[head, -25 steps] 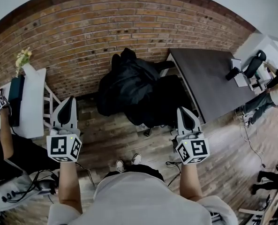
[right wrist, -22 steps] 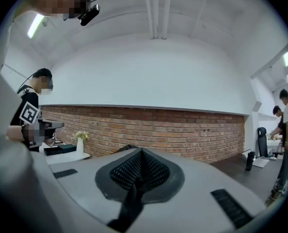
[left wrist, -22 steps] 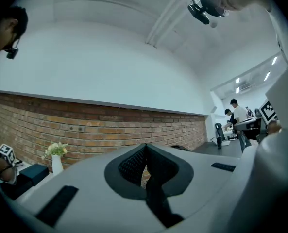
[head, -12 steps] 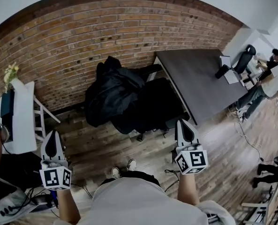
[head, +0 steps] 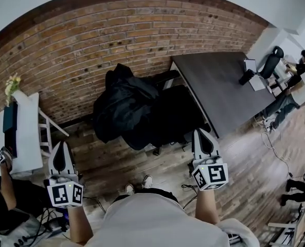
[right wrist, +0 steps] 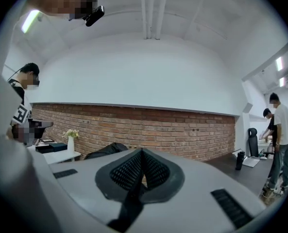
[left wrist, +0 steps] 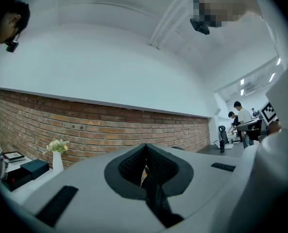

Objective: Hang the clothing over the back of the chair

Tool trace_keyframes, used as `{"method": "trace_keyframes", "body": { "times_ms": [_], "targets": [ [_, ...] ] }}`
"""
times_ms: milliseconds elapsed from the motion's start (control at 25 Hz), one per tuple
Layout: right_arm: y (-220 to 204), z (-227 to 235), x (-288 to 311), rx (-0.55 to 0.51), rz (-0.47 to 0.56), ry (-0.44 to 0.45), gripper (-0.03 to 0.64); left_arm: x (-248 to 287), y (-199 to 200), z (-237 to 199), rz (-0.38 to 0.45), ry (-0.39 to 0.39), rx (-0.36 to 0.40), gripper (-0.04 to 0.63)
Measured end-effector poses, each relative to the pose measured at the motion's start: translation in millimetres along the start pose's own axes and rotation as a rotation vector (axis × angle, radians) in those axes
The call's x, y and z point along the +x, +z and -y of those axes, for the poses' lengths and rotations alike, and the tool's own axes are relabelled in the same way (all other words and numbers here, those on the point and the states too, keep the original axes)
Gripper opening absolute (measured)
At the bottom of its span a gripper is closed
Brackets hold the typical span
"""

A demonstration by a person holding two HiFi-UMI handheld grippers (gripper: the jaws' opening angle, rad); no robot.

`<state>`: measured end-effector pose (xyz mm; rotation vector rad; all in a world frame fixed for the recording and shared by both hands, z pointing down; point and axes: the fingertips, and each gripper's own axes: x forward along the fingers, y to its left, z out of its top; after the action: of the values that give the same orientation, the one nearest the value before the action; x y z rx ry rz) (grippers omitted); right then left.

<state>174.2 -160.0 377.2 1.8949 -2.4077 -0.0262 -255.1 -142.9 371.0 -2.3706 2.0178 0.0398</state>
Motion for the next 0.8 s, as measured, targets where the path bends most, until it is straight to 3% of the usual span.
{"method": "trace_keyframes", "body": {
  "times_ms": [360, 800],
  "targets": [
    [5, -20, 18, -0.023, -0.007, 0.075, 0.018, -2, -7, -6, -0.026, 0.029, -0.008, 0.021],
    [3, -31, 16, -0.046, -0.036, 0.084, 0.018, 5, -18, 3, -0.037, -0.015, -0.04, 0.021]
  ]
}}
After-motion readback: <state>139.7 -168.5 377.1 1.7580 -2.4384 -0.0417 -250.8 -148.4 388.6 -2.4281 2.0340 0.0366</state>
